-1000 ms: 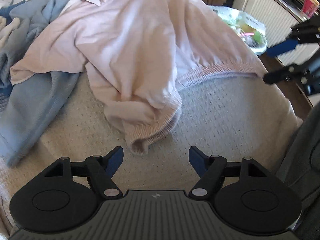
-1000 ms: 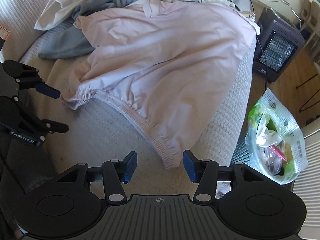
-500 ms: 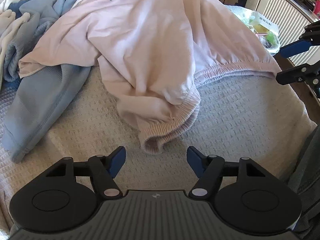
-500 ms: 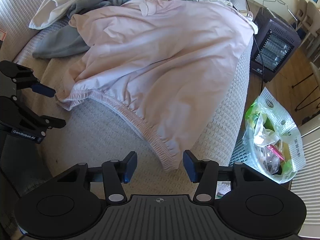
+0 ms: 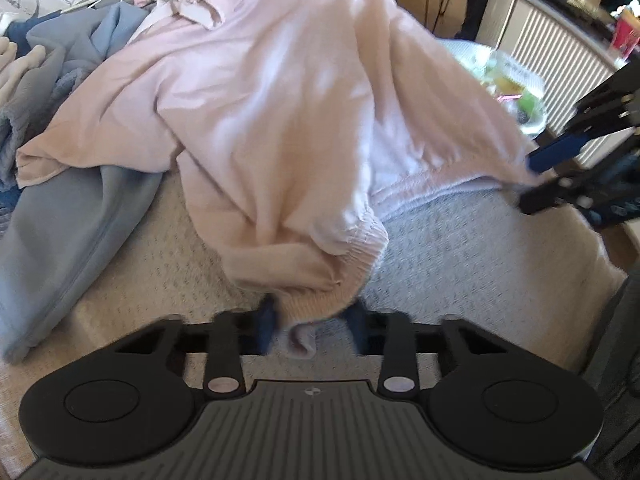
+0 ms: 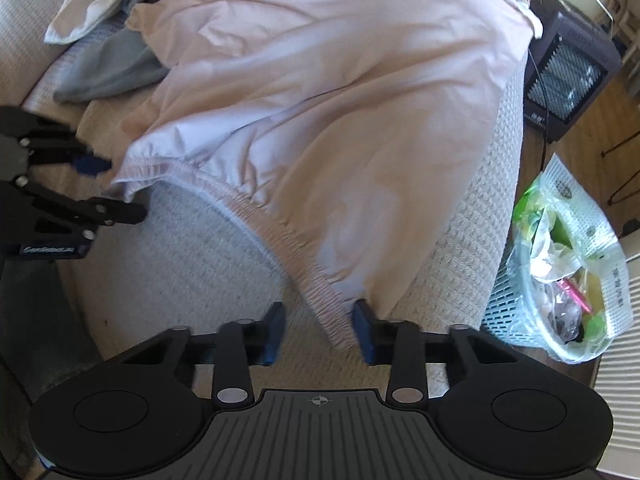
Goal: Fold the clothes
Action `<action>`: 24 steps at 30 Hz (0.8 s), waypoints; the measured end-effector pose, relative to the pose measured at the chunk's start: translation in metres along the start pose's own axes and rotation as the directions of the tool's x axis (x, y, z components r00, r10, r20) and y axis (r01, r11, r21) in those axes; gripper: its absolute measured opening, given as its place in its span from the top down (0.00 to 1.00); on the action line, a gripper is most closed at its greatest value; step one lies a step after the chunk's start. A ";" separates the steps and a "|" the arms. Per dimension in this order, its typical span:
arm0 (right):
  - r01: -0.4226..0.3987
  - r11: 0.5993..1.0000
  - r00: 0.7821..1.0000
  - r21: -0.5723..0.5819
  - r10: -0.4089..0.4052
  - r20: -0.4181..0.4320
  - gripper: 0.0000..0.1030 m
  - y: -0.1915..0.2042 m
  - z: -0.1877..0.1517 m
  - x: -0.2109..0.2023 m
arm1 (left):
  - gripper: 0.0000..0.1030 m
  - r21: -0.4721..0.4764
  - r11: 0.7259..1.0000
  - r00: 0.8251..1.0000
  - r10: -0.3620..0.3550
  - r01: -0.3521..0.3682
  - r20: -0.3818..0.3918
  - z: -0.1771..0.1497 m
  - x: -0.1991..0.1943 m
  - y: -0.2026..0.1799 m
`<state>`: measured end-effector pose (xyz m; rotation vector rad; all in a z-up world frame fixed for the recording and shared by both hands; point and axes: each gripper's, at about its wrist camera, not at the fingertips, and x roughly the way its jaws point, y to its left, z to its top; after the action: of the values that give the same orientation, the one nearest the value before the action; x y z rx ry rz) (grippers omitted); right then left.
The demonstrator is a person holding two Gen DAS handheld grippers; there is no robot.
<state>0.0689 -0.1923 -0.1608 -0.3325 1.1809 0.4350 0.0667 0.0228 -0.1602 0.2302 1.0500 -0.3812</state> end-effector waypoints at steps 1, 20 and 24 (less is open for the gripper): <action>-0.001 1.000 1.000 0.016 0.001 0.001 0.81 -0.003 0.001 0.001 | 0.94 -0.001 1.000 1.000 -0.005 0.005 0.004 0.000 -0.004 0.003; -0.020 1.000 0.974 -0.002 0.019 -0.225 0.97 -0.004 -0.024 -0.002 | 0.94 0.164 0.986 0.977 0.056 -0.022 -0.208 -0.016 -0.041 0.036; -0.027 1.000 0.961 0.008 0.028 -0.277 0.96 -0.005 -0.021 0.013 | 0.86 0.119 0.992 0.961 0.069 -0.038 -0.268 -0.024 -0.021 0.040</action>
<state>0.0580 -0.2044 -0.1801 -0.3826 1.4608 0.4193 0.0549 0.0720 -0.1526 0.4205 1.2909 -0.3668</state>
